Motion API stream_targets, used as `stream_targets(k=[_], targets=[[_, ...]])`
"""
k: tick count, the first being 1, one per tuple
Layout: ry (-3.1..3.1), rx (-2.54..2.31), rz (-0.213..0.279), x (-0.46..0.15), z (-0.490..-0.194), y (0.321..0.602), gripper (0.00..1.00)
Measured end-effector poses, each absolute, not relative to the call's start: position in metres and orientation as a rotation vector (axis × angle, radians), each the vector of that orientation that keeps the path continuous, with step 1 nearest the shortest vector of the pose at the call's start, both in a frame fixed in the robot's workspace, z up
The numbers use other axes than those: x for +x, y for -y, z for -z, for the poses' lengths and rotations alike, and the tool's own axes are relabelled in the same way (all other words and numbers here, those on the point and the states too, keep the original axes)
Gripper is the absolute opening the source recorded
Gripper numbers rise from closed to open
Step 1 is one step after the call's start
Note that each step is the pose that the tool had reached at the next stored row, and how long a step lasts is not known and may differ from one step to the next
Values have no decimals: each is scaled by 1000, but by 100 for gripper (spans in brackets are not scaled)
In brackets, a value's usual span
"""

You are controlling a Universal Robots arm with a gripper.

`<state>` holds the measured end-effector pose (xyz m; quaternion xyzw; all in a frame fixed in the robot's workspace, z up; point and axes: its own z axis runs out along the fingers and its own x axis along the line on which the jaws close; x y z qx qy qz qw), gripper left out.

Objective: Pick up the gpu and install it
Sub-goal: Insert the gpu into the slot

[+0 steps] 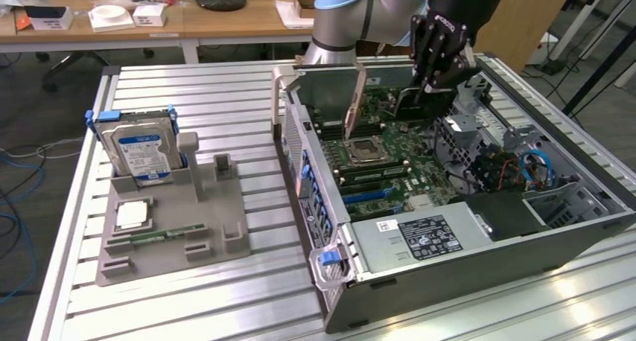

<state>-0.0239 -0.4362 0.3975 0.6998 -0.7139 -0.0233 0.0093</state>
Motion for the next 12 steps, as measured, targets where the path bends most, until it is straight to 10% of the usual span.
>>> stream_targets(k=[12], targets=[[2229,2184,70,-24,-392,436,27]])
